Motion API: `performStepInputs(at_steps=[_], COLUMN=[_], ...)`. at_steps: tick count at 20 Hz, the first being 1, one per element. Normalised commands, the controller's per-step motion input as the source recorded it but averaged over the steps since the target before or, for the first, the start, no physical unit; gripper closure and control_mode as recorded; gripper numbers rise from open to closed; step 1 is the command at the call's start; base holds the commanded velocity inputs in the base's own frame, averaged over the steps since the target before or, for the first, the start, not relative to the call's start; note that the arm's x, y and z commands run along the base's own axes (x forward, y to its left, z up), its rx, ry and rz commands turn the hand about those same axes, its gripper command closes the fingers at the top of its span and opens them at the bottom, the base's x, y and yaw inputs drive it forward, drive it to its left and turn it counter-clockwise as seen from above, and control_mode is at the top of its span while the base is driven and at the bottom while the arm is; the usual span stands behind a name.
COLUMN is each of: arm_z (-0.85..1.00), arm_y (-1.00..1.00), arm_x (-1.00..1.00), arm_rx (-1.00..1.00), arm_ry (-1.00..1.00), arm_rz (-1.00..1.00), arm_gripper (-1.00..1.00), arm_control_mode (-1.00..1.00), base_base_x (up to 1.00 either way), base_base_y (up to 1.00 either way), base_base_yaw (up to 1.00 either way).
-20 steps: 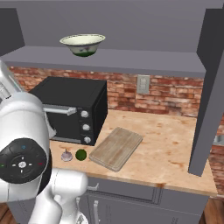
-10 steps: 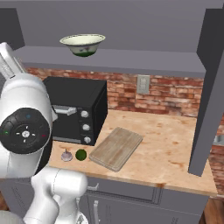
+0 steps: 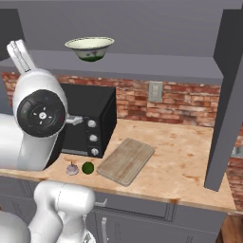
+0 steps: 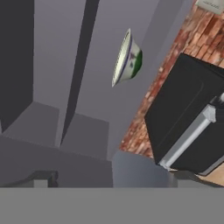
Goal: Open the cabinet. Place the bowl and condiment on the counter. Then place the lime and garlic on the cutting board.
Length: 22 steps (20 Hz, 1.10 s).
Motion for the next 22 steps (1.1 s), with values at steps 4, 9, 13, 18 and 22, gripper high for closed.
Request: performStepInputs(at_steps=[4,9,13,18,22], arm_z=[0.01,0.00,0.00,0.00,0.00], arm_y=[0.00,0.00,0.00,0.00,0.00], arm_x=[0.33,0.34,0.26,0.22,0.26], arm_rx=[0.00,0.01,0.00,0.00,0.00], arm_ry=[0.09,0.01,0.00,0.00,0.00], arm_rz=[0.00,-0.01,0.00,0.00,0.00], arm_gripper=[-1.00,-1.00,-1.00,-1.00,-1.00], arm_control_mode=[-1.00,-1.00,-1.00,-1.00,-1.00], base_base_x=[0.00,0.00,0.00,0.00,0.00], base_base_y=[0.00,0.00,0.00,0.00,0.00], base_base_yaw=[0.00,0.00,0.00,0.00,0.00])
